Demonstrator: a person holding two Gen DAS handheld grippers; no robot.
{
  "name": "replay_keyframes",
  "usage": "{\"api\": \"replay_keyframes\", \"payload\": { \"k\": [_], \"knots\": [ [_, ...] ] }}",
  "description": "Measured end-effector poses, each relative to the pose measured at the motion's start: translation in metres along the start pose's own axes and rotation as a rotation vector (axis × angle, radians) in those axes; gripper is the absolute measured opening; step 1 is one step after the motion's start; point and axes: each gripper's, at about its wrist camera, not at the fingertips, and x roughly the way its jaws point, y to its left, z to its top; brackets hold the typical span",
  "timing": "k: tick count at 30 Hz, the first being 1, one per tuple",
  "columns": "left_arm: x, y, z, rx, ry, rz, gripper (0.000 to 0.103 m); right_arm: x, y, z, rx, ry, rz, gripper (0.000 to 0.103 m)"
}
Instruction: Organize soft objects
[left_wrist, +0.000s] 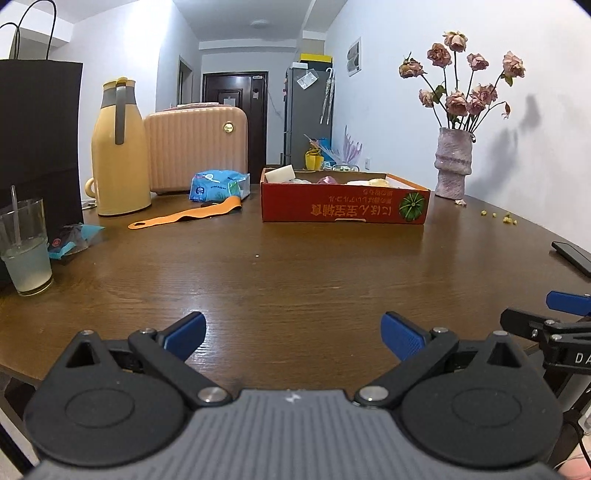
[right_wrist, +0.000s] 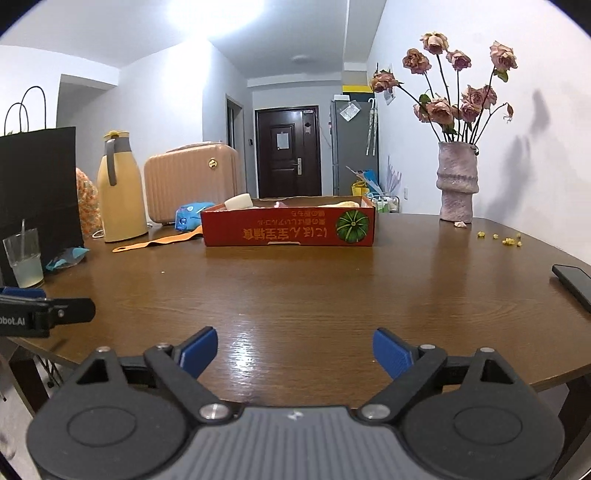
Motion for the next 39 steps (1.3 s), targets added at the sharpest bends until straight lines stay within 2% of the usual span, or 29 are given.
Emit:
{"api": "replay_keyframes", "payload": {
  "k": [39],
  "knots": [
    [-0.003,0.000,-0.002,-0.008,-0.007,0.000,0.103,0.000,0.009,0.000,-0.002,-0.023,-0.005,0.099]
  ]
}}
